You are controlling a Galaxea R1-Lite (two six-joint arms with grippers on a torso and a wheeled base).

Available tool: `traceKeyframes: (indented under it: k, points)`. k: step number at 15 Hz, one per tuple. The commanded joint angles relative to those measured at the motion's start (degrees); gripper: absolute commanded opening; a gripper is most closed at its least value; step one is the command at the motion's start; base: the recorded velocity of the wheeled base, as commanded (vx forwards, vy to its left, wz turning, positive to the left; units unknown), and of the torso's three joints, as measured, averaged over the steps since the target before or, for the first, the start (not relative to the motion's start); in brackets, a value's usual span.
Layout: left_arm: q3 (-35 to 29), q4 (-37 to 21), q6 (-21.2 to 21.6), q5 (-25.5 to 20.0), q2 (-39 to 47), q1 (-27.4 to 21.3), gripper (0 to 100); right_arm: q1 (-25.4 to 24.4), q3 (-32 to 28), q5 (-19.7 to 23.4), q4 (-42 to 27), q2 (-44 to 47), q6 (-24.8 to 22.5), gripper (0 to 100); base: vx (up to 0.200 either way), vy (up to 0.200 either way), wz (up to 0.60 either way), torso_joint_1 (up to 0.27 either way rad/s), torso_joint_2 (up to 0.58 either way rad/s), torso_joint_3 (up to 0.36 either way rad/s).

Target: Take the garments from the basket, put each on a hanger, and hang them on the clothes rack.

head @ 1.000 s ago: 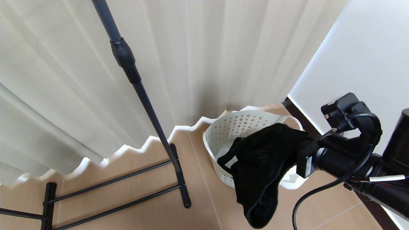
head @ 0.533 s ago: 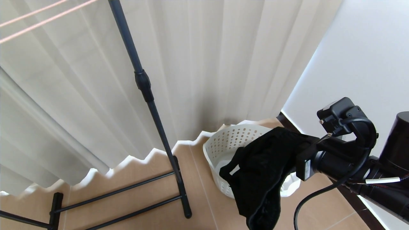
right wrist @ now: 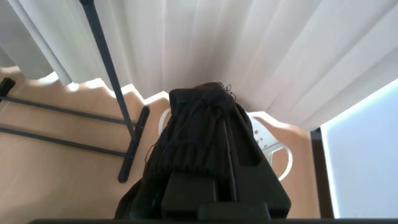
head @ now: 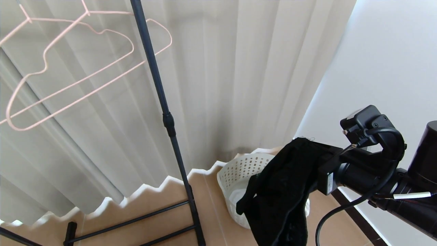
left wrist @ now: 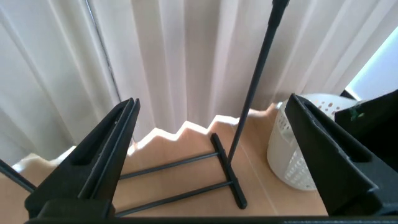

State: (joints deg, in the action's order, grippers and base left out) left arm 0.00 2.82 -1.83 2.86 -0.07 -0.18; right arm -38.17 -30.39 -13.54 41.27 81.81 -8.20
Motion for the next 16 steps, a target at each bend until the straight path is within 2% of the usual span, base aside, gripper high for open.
traceKeyframes:
  k: [1, 6, 16]
  points:
    - [0.0, 0.0, -0.02, 0.04, 0.07, -0.08, 100, 0.02, -0.19, 0.01, 0.04, 0.19, -0.06, 0, 0.0, 0.0, 0.0, 0.144, -0.49, -0.144]
    - [0.0, 0.0, 0.16, -0.14, 0.07, 0.01, 100, 0.02, -0.28, 0.01, 0.04, -0.25, -0.06, 0, 0.0, 0.0, 0.0, 0.169, -0.51, -0.186]
    - [0.0, 0.0, 0.16, -0.23, 0.07, 0.01, 100, 0.02, 0.6, 0.1, -0.04, 0.19, -0.5, 0, 0.0, 0.0, 0.0, 0.224, -0.57, -0.325]
